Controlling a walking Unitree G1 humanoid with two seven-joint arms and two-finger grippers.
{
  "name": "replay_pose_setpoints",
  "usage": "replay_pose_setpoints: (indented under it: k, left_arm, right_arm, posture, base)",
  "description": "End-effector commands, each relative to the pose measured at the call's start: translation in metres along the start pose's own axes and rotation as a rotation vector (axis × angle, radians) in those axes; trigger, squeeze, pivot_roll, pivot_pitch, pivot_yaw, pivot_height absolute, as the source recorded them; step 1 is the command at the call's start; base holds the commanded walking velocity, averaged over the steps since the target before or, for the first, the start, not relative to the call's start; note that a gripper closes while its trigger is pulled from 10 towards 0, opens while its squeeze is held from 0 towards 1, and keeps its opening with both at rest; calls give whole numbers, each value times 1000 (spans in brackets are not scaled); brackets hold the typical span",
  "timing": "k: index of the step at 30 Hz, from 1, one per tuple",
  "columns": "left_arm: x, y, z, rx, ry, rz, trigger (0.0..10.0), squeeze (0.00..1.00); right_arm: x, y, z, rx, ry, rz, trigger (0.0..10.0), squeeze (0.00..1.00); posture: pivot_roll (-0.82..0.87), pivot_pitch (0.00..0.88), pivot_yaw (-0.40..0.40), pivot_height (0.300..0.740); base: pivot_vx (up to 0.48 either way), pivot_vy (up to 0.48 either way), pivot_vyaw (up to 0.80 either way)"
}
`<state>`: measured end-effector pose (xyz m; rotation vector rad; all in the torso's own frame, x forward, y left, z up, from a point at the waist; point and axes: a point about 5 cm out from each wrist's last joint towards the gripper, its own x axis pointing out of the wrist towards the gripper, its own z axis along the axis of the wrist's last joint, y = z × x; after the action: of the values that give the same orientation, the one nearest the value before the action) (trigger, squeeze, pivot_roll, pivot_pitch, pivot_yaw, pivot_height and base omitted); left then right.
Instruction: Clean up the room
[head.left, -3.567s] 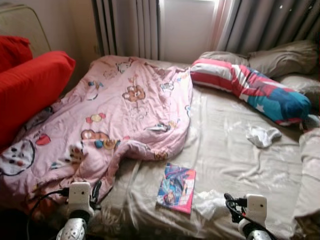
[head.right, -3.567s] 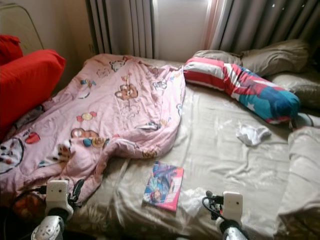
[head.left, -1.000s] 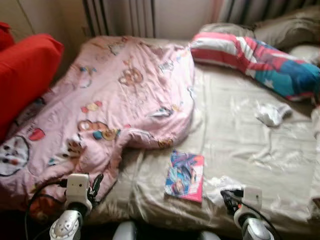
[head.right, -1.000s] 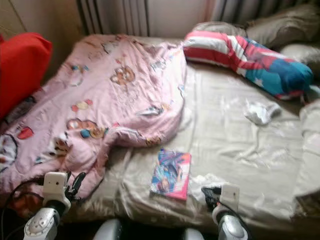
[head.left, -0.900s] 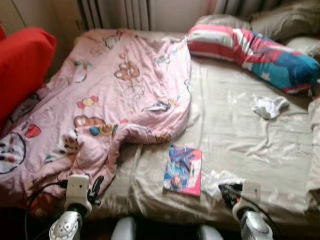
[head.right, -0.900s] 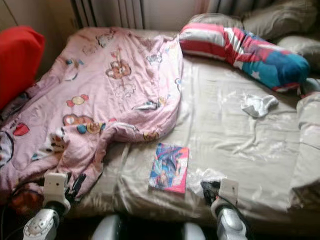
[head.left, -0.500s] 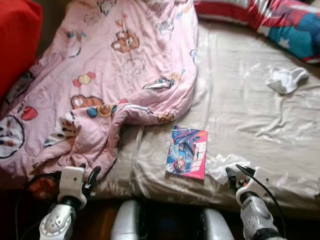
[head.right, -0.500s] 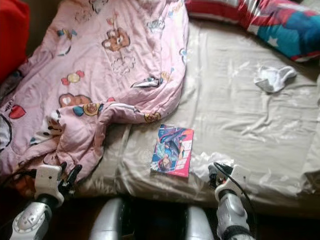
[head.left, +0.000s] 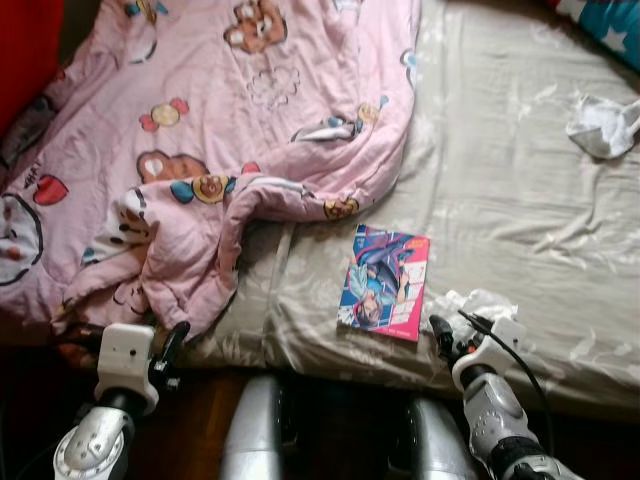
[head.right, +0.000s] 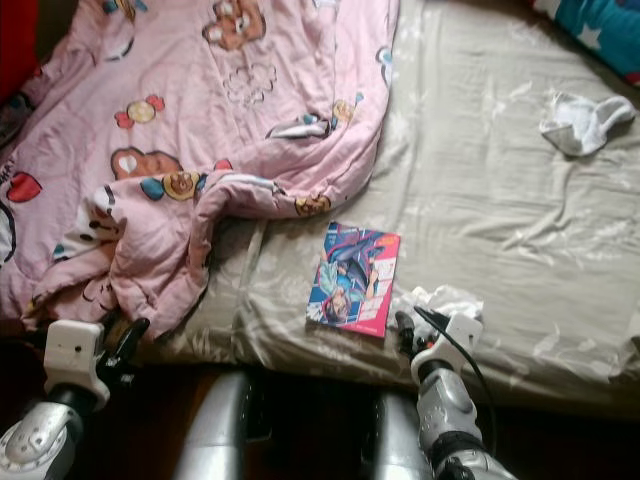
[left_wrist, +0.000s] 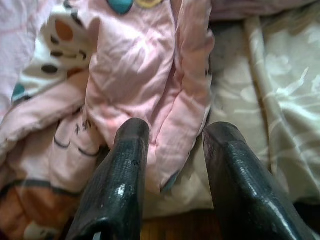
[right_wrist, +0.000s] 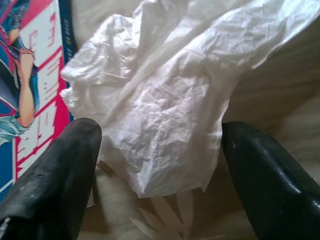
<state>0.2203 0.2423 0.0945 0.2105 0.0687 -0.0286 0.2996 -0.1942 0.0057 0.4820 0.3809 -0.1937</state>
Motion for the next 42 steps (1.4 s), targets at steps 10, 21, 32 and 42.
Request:
replay_pose_setpoints:
  k: [10,21,32,42]
  left_arm:
    - [-22,1,-9,19,86,10,10000,0]
    - [-25,5,-7,37,96,18,10000,0]
    - [-19,4,-7,39,98,16,10000,0]
    - [-25,4,-16,38,124,22,10000,0]
  right_arm:
    - [-5,-6,-13,30,27,-27,0,0]
    - [-4,6,-15,11,29,6,0,0]
    - [-3,0,-9,16,7,-12,0,0]
    - [-6,-4,-13,10,7,-28,0,0]
  posture:
    - [213,462,60,647]
    - [239,439,77,647]
    - [234,419,80,647]
    - [243,401,91,647]
  base:
    - [0,0,0]
    - [0,0,0]
    - [0,0,0]
    - [0,0,0]
